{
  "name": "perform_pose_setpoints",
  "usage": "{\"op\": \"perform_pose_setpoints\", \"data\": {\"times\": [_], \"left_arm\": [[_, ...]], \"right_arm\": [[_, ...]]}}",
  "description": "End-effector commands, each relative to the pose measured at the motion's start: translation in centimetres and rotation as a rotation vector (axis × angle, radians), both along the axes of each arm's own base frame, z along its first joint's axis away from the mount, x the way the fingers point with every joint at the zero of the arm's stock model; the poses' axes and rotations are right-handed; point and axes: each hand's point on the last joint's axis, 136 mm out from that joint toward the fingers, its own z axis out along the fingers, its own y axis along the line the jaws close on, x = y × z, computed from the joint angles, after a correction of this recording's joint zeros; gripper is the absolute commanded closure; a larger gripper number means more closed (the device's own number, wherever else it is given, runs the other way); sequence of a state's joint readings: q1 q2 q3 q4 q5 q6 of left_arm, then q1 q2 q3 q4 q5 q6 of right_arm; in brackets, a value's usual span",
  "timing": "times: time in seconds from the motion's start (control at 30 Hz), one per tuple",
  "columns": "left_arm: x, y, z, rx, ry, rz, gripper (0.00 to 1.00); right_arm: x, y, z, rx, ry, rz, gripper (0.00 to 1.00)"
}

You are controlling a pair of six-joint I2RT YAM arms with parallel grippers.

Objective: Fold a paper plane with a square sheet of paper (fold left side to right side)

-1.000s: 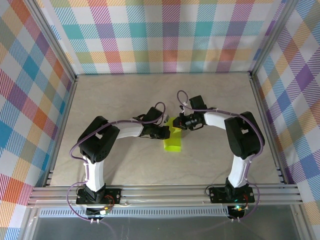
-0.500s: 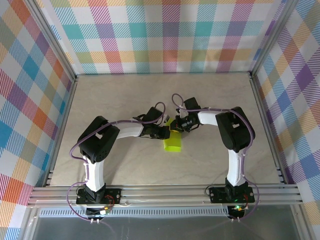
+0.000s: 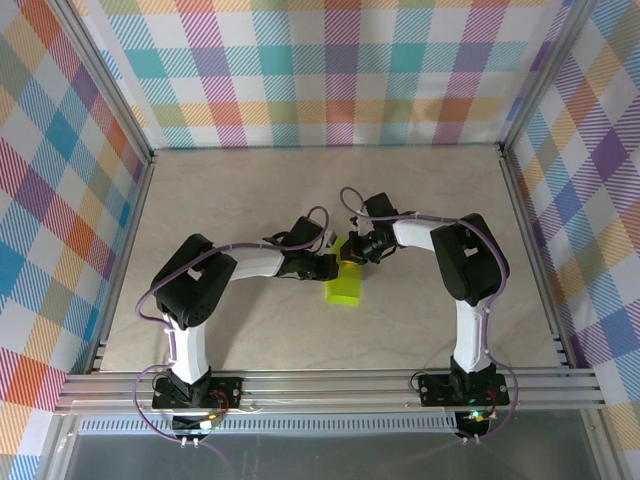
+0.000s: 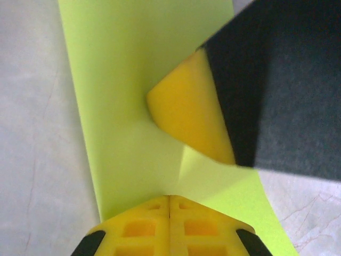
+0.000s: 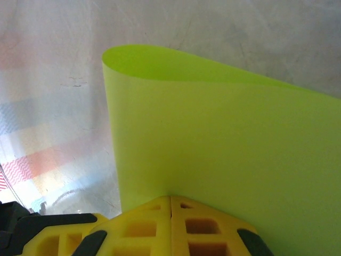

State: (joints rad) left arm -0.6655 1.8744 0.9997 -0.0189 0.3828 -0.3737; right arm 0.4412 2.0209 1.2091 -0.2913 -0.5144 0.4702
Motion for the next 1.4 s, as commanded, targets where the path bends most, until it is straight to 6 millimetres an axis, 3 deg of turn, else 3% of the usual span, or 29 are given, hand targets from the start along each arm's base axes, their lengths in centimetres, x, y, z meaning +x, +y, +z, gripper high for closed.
{"op": "perform_pose_setpoints", "data": {"times": [0.0,0.5,0.83,0.97,1.13,1.23,1.37], "left_arm": [[-4.1,1.8,-1.9,0.061,0.133,-0.018,1.00],[-10.4,4.2,-3.6,0.076,0.245,-0.003,1.00],[-12.0,4.7,-2.5,0.091,0.236,-0.022,1.00],[-10.8,4.0,0.4,0.045,0.176,-0.021,1.00],[-6.5,3.0,5.2,-0.089,0.073,0.025,1.00],[-4.0,1.9,5.8,-0.115,0.047,0.022,1.00],[-2.1,0.3,4.5,-0.097,0.056,-0.007,1.00]], "right_arm": [[-1.3,-3.4,-4.4,-0.200,0.077,-0.023,1.00],[-0.4,-2.7,-4.6,-0.184,0.063,0.002,1.00],[-0.2,-2.2,-4.1,-0.153,0.042,0.026,1.00],[-0.4,-1.4,-3.1,-0.093,0.015,0.053,1.00],[-0.6,-0.9,-2.1,-0.053,-0.024,0.082,1.00],[-0.8,-0.6,-1.8,-0.034,-0.035,0.099,1.00],[-0.9,-0.6,-1.6,-0.030,-0.044,0.109,1.00]]}}
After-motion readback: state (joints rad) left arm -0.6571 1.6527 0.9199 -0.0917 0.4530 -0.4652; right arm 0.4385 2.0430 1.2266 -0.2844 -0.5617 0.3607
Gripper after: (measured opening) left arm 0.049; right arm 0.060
